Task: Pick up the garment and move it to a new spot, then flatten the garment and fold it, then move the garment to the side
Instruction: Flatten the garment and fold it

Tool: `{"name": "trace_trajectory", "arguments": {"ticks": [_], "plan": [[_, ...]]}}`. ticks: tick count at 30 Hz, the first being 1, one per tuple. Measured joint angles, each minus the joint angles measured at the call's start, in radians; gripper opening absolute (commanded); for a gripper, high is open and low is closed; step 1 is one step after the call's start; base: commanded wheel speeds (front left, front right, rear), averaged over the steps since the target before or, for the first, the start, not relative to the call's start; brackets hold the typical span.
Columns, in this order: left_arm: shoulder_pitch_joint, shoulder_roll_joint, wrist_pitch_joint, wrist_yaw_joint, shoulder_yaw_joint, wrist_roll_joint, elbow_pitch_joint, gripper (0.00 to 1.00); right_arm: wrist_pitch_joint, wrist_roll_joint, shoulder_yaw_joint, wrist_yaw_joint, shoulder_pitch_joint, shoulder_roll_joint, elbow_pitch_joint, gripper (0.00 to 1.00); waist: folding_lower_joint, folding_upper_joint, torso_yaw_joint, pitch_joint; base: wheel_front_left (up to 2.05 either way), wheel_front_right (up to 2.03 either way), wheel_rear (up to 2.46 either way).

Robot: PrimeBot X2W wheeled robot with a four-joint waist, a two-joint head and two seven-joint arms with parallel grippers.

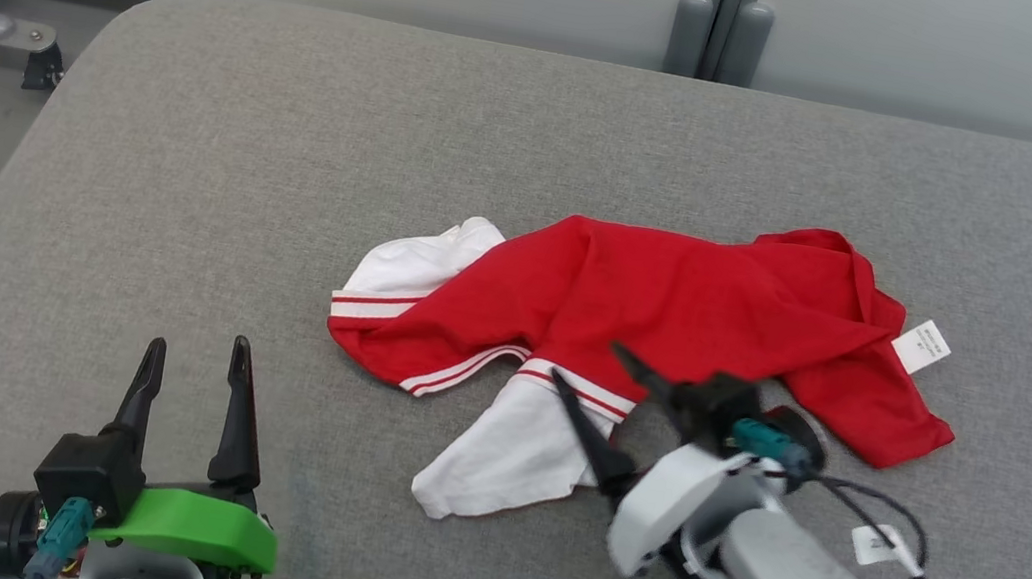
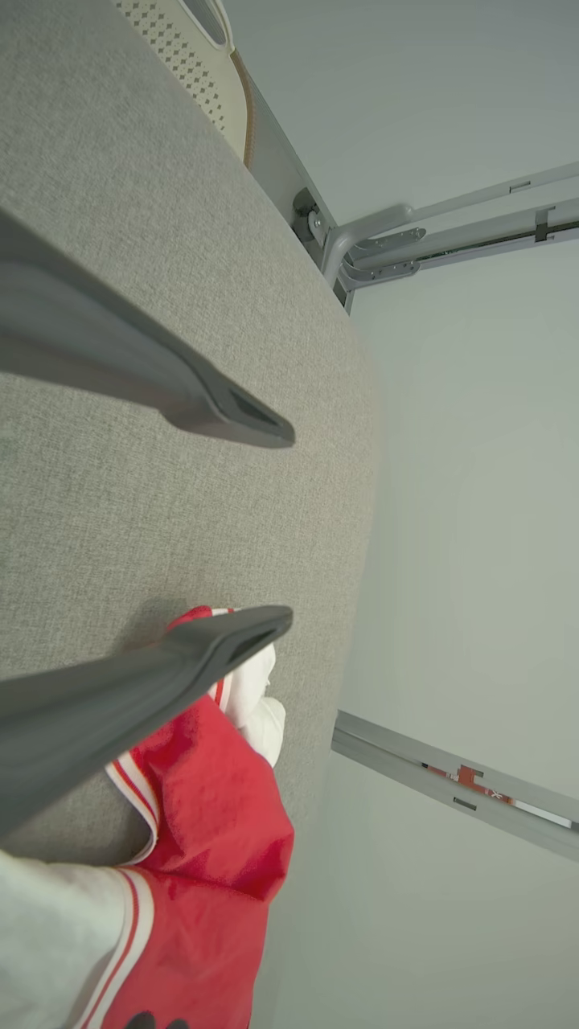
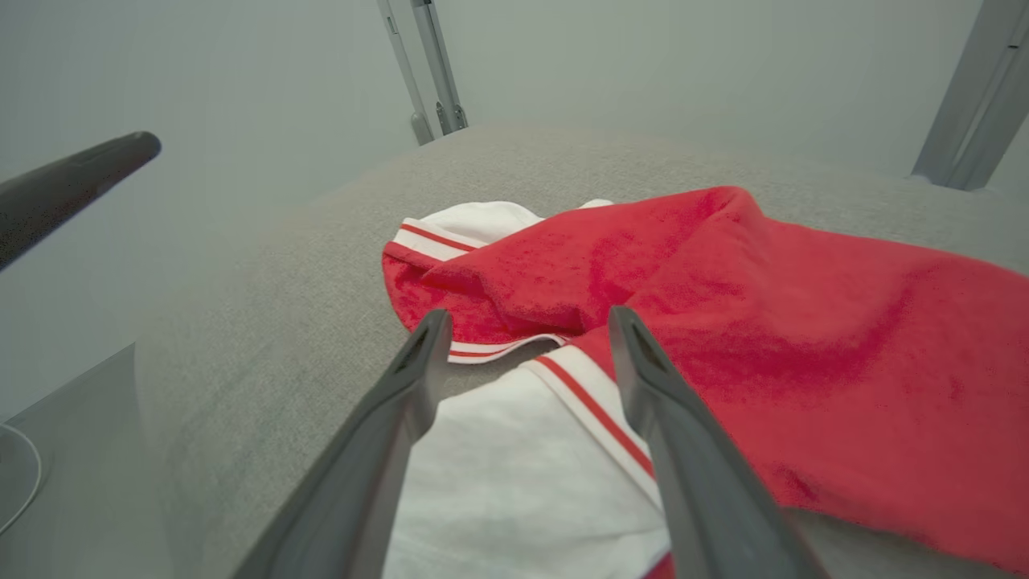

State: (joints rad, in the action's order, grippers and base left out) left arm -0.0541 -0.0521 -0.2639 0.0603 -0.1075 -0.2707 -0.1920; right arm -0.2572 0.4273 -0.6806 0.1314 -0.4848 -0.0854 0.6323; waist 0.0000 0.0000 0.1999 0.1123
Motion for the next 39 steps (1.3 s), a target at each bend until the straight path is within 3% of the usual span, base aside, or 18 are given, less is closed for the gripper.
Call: {"name": "trace_trajectory", "arguments": {"ticks": [5, 10, 22, 23, 24, 25, 26, 32, 39], "plan": [[0.003, 0.000, 0.000, -0.001, -0.009, 0.000, 0.001, 1.00, 0.007, -0.096, 0.219, 0.000, 0.022, -0.126, 0.017, 1.00, 0.0000, 0.0000, -0.035, -0.005, 0.00, 0.00, 0.00], [0.003, 0.001, 0.000, -0.004, -0.016, 0.001, -0.001, 1.00, 0.080, -0.194, 0.388, 0.000, 0.058, -0.210, 0.052, 1.00, 0.0000, 0.0001, -0.054, -0.002, 0.00, 0.00, 0.00], [0.000, 0.001, 0.000, -0.015, -0.033, 0.015, -0.014, 1.00, 0.194, -0.246, 0.543, 0.000, 0.026, -0.197, 0.220, 1.00, 0.0000, 0.0000, -0.036, 0.017, 0.00, 0.00, 0.00], [0.000, 0.001, 0.000, -0.015, -0.034, 0.016, -0.015, 1.00, 0.201, -0.245, 0.544, 0.000, 0.021, -0.194, 0.238, 0.92, 0.0000, 0.0000, -0.032, 0.017, 0.00, 0.00, 0.00], [0.000, 0.001, 0.000, -0.015, -0.034, 0.016, -0.016, 1.00, 0.202, -0.241, 0.544, 0.000, 0.017, -0.193, 0.256, 0.43, 0.0000, 0.0000, -0.028, 0.018, 0.00, 0.00, 0.00], [0.000, 0.001, 0.000, -0.015, -0.034, 0.017, -0.018, 1.00, 0.203, -0.235, 0.544, 0.000, 0.008, -0.192, 0.274, 0.26, 0.0000, 0.0000, -0.024, 0.018, 0.00, 0.00, 0.00], [0.000, 0.001, 0.000, -0.015, -0.033, 0.018, -0.020, 1.00, 0.203, -0.235, 0.543, 0.000, -0.001, -0.193, 0.287, 0.01, 0.0000, 0.0001, -0.021, 0.017, 0.00, 0.00, 0.00], [0.002, 0.001, 0.000, -0.015, -0.027, 0.018, -0.022, 1.00, 0.165, -0.248, 0.541, 0.000, -0.057, -0.245, 0.326, 0.00, 0.0000, 0.0000, -0.021, 0.007, 0.00, 0.00, 0.00], [0.002, 0.001, 0.000, -0.015, -0.030, 0.024, -0.020, 1.00, 0.073, -0.351, 0.552, 0.000, -0.162, -0.306, 0.318, 0.00, 0.0000, 0.0001, -0.048, 0.009, 0.00, 0.00, 0.00]]}}
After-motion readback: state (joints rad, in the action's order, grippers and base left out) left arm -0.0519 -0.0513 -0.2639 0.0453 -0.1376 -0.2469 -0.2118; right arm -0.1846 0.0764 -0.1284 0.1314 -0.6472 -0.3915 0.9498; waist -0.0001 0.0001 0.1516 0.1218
